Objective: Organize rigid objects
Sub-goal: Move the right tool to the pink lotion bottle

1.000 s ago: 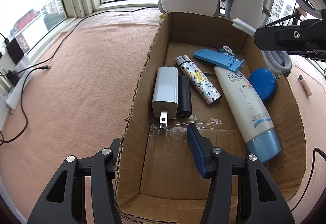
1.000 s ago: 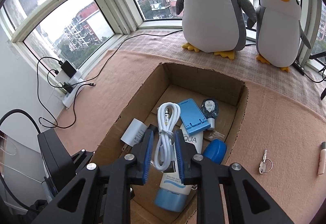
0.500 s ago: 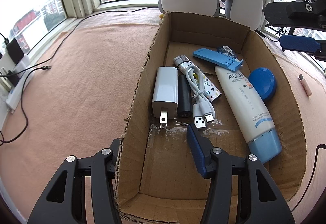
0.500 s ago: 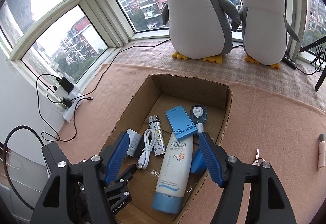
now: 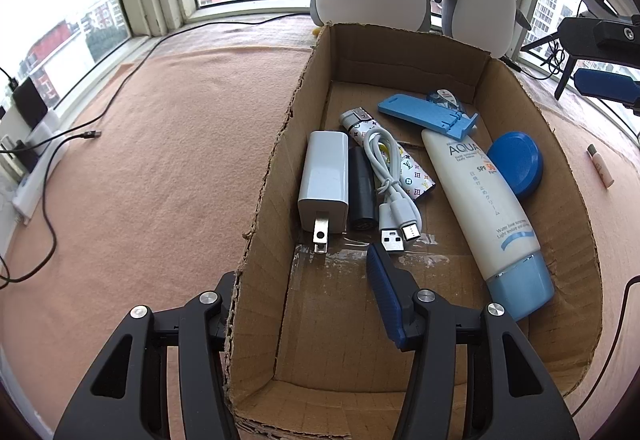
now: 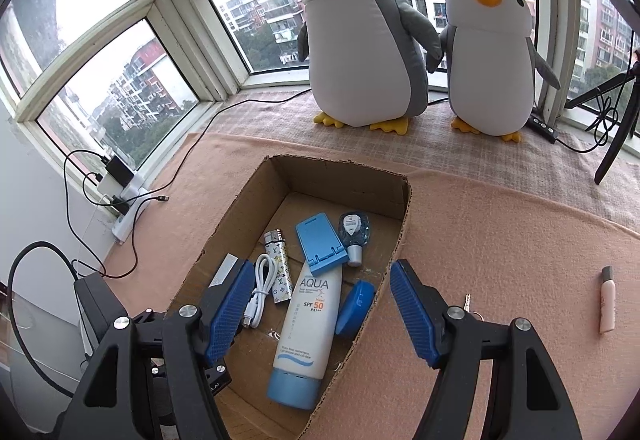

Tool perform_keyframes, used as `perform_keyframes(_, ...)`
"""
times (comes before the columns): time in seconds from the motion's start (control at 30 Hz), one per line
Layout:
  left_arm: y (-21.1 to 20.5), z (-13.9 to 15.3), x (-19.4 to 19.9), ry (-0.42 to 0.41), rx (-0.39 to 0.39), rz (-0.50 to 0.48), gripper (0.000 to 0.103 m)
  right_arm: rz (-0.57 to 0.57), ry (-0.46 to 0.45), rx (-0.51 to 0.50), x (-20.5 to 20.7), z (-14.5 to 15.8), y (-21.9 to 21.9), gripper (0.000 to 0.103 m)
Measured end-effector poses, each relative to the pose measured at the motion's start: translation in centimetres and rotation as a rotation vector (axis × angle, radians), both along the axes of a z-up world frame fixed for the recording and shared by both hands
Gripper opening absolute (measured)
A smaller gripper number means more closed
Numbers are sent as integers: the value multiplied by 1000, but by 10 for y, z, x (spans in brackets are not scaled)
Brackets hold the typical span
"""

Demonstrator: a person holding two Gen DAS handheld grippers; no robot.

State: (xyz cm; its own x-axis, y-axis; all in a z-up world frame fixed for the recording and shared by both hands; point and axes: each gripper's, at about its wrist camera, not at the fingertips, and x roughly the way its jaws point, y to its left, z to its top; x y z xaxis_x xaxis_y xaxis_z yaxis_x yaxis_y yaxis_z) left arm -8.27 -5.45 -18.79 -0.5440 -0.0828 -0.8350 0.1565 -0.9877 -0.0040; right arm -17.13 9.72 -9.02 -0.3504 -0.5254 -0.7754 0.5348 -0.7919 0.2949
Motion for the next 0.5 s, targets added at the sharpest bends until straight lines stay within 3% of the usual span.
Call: perform_keyframes(0.5, 1, 0, 0, -1, -3, 0, 53, -152, 26, 79, -27, -5, 93, 67)
